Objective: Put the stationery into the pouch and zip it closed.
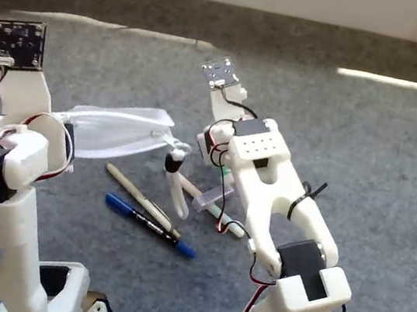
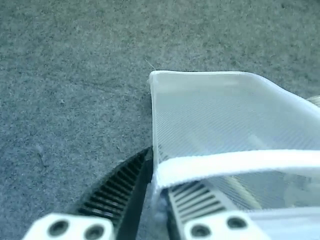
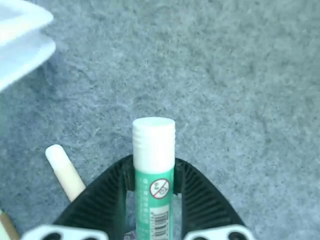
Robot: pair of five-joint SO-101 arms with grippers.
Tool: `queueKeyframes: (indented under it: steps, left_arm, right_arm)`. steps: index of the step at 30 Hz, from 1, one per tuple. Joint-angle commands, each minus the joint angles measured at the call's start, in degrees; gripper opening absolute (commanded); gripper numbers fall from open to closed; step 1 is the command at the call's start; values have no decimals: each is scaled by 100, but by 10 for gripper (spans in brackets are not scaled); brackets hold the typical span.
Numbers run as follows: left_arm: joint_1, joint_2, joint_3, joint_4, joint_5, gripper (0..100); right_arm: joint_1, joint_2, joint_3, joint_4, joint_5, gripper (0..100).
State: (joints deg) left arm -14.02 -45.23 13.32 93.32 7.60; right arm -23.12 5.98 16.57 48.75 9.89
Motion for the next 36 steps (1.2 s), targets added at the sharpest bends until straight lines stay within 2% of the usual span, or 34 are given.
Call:
queueKeyframes:
  steps: [1, 7, 12, 23, 36]
  left_arm:
    - [92, 22, -321, -18, 193, 7]
    - [92, 673, -277, -18, 193, 7]
    - [92, 1051, -277, -26, 193, 7]
    - [92, 1051, -286, -141, 334, 7]
    - [145, 1112, -980, -44, 360, 7]
  right_arm:
    - [84, -426, -92, -145, -105, 4]
    - [180, -435, -92, -119, -167, 5]
    - [268, -523, -84, -110, -712, 5]
    - [224, -2404, 655, -145, -747, 5]
    - [-136, -4426, 1429, -145, -747, 5]
